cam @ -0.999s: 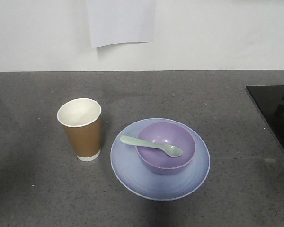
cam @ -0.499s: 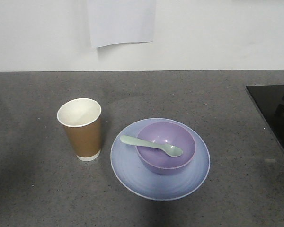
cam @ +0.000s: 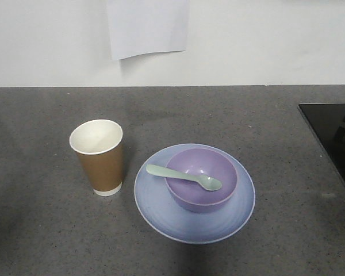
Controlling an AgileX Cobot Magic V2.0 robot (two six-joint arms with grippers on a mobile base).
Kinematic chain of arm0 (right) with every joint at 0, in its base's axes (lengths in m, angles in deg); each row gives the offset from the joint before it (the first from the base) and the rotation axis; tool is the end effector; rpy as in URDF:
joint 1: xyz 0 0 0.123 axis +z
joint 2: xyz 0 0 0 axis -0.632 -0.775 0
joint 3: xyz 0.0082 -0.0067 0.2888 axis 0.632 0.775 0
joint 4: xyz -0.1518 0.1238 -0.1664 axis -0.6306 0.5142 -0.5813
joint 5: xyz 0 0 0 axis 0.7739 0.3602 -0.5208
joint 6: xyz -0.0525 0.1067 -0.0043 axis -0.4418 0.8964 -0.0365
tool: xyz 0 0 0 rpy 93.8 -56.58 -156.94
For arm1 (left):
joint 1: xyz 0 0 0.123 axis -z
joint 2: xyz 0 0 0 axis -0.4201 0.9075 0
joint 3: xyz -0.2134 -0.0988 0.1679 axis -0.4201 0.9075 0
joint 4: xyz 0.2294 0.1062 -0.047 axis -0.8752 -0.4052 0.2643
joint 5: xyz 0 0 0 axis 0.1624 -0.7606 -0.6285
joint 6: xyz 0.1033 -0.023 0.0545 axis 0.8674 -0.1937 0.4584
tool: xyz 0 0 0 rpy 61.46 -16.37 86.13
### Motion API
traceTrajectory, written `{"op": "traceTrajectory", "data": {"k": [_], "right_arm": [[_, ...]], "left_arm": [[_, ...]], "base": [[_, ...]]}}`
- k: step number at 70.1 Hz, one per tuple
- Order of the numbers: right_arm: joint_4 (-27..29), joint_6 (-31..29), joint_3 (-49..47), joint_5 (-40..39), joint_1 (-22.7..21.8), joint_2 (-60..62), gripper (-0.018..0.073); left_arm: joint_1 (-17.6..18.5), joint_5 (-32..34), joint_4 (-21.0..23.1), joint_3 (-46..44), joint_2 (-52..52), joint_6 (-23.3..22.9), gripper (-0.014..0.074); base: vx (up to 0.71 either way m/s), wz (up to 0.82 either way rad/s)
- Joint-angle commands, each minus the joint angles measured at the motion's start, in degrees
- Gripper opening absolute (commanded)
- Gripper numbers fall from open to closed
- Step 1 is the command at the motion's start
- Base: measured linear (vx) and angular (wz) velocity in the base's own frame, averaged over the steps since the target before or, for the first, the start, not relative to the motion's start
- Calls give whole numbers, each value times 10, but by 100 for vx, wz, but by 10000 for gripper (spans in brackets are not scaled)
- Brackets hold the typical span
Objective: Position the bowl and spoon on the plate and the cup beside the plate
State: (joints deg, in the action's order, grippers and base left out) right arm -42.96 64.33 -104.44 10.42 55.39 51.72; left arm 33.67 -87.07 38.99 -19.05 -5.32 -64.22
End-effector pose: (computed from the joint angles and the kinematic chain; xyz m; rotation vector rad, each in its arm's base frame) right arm 0.1151 0.0282 0.3081 -0.3423 2.2283 0.0805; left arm 0.1092 -0.0152 0.2851 0.1524 1.9503 -0.0788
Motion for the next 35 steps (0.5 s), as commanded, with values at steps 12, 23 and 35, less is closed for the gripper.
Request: {"op": "traceTrajectory", "data": {"k": [12,23,35], "right_arm": [[-5,-3,-15,-35,-1,-1,-8],[-5,-3,-15,-35,-1,-1,-8],[-5,-3,-15,-35,-1,-1,-8]], "left_arm": [[-91,149,5,159,-157,-39,-8],[-100,226,5,230,-208,-39,-8],[-100,267,17,267,-237,-37,-8]], "base": [[0,0],[0,0],[0,0]]}}
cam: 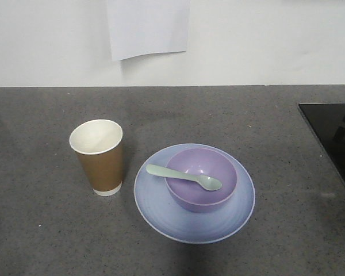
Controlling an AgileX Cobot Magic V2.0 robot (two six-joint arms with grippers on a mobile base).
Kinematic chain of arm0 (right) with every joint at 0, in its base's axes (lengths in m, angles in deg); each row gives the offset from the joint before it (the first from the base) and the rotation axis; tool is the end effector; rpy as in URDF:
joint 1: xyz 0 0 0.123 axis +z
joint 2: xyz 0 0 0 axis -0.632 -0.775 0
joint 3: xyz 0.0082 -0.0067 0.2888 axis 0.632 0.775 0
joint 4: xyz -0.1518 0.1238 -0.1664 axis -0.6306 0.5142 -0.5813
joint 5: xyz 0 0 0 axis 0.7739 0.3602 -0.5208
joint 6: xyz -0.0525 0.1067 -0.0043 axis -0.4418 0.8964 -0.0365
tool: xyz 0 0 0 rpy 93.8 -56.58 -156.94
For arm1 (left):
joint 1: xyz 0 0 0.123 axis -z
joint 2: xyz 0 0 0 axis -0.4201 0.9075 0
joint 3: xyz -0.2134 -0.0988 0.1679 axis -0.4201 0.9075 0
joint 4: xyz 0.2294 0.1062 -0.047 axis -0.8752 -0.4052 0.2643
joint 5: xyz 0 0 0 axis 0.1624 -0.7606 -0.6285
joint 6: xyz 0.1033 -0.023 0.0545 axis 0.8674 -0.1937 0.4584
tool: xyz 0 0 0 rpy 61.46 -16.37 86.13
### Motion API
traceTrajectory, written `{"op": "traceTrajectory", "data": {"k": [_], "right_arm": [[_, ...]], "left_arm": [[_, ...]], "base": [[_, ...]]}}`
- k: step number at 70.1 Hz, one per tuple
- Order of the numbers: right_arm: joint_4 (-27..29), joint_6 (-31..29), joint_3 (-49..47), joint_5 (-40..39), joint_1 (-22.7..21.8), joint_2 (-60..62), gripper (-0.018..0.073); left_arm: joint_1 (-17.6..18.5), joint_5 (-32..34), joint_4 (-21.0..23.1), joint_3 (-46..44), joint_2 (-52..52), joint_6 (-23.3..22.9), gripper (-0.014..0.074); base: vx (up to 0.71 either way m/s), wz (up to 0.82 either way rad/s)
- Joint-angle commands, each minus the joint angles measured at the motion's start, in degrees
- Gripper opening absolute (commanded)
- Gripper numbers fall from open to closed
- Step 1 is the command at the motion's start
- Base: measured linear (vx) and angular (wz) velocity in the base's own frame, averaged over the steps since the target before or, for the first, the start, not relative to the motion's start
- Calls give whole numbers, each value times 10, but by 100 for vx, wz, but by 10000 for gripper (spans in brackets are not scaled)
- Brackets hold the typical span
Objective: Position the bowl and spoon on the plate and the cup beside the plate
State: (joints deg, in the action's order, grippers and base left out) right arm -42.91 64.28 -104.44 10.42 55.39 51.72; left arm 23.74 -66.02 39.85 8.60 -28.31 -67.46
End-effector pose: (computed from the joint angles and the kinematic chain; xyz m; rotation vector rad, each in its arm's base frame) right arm 0.1151 0.0283 0.3081 -0.3431 2.2283 0.0811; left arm 0.0856 0.0019 0.1885 -0.0642 1.6684 -0.0253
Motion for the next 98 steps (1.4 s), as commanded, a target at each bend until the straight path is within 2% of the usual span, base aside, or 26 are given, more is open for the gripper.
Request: {"op": "traceTrajectory", "data": {"k": [1,18,98], "right_arm": [[-5,-3,-15,-35,-1,-1,-8],[-5,-3,-15,-34,-1,-1,-8],[-12,-8,-13,-44,-1,1,-8]], "left_arm": [[0,59,8,-9,-7,-4,-8],[3,18,8,-9,-8,0,-8],[6,23,8,-9,-6,0,-8]], "base": [[0,0],[0,0],[0,0]]}}
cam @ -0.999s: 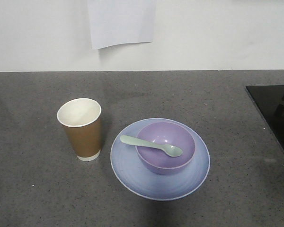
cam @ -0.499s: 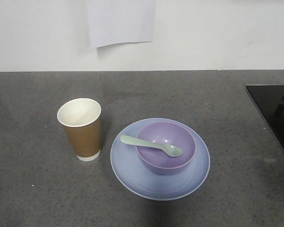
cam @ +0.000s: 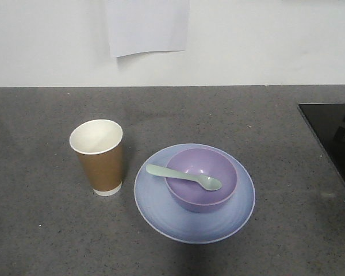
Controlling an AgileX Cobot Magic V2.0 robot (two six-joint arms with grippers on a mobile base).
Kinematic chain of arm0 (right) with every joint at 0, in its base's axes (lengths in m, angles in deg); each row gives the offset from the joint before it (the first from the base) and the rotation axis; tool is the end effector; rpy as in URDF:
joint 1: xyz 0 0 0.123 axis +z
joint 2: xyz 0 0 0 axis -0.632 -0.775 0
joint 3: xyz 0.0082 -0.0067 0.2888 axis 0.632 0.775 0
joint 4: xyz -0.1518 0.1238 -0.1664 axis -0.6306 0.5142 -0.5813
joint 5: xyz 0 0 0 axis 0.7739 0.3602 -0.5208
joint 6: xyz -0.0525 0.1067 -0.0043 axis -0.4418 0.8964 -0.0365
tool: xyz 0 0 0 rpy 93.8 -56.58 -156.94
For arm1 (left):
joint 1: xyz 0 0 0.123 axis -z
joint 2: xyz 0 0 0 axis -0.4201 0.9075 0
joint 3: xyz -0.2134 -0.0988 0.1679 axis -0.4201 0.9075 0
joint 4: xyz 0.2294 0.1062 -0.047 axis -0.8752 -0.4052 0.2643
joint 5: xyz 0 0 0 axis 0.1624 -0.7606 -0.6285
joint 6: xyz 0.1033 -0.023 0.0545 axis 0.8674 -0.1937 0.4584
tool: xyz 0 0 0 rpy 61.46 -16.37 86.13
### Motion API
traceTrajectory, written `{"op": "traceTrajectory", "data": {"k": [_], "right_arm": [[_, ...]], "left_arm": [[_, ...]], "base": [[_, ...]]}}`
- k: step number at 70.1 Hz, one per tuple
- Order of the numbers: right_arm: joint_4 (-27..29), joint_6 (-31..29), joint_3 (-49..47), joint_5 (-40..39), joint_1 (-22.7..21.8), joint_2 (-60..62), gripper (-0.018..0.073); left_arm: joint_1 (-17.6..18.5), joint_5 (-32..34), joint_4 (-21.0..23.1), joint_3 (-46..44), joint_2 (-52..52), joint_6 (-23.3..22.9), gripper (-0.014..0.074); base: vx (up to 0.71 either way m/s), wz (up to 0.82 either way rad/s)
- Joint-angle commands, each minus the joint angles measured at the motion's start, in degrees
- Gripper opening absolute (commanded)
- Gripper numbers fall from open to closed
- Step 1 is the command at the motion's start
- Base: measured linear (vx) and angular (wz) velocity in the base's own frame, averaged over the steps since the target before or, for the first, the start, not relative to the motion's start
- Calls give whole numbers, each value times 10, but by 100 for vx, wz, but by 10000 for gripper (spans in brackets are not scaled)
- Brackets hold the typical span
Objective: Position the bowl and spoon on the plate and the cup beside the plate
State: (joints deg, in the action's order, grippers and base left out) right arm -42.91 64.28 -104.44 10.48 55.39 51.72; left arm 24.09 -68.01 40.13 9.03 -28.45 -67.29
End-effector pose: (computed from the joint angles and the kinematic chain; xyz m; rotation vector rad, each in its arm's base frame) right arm 0.1150 0.0282 0.3080 -0.3432 2.2293 0.0810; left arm 0.0852 0.0013 0.1818 -0.0617 1.7083 -0.0312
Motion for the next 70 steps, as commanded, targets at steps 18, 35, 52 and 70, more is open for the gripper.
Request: {"op": "traceTrajectory", "data": {"k": [18,35,52,70], "right_arm": [[-31,28,142,-315,-84,147,-4],[22,33,313,-448,-162,284,-4],[22,32,400,-476,-172,344,-4],[21,23,412,-496,-173,343,-4]], "left_arm": [[2,43,5,-13,-4,-2,-8],[2,43,5,-13,-4,-2,-8],[2,43,5,-13,-4,-2,-6],[2,43,5,-13,-4,-2,-6]], "base": [[0,0],[0,0],[0,0],[0,0]]}}
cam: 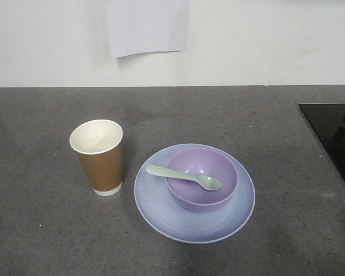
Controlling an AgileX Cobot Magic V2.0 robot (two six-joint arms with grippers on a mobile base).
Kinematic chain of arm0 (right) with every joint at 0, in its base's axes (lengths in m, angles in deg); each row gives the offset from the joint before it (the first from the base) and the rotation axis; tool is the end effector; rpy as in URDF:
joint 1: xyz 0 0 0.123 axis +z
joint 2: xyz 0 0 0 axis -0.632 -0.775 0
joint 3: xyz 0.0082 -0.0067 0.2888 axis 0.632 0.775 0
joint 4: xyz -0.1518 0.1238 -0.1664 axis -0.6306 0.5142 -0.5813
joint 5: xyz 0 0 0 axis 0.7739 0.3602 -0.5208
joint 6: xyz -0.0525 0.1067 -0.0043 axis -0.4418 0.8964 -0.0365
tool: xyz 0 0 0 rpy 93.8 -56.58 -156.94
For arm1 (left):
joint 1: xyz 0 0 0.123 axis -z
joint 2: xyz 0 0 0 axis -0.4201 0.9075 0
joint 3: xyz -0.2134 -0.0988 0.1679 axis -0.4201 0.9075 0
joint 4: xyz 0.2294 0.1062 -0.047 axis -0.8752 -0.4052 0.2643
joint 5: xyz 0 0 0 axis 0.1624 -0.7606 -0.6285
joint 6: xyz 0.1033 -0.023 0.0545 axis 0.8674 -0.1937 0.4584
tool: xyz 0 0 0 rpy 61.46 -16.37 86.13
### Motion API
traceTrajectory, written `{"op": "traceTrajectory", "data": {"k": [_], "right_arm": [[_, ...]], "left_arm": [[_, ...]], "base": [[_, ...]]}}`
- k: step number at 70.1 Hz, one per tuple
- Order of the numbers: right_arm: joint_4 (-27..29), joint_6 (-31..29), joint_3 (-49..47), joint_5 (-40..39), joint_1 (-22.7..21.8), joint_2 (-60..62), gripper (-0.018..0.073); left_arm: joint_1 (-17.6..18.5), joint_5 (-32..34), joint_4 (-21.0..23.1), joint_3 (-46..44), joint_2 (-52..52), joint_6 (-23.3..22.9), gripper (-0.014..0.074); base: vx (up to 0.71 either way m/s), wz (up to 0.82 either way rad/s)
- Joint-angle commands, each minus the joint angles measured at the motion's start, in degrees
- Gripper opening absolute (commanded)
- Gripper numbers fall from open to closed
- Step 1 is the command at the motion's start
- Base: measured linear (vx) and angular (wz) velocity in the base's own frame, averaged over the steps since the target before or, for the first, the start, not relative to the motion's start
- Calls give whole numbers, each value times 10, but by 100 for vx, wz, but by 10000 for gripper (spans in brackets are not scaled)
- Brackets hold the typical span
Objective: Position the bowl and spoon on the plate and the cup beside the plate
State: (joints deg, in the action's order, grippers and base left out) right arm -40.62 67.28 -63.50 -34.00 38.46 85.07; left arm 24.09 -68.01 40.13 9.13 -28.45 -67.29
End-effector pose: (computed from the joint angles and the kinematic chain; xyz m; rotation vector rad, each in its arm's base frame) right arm 0.0860 -0.0013 0.1932 0.0354 1.6115 0.0117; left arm 0.0852 0.0013 0.1811 -0.0617 1.7101 -0.0312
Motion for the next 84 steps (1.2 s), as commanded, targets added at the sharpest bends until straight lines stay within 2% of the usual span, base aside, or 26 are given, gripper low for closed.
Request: {"op": "traceTrajectory", "data": {"k": [1,84], "right_arm": [[-2,-7,3,-52,-3,9,-4],[-2,-7,3,-51,-3,9,-4]], "left_arm": [[2,43,5,-15,-4,-2,-6],[2,42,5,-15,-4,-2,-6]], "base": [[0,0],[0,0]]}}
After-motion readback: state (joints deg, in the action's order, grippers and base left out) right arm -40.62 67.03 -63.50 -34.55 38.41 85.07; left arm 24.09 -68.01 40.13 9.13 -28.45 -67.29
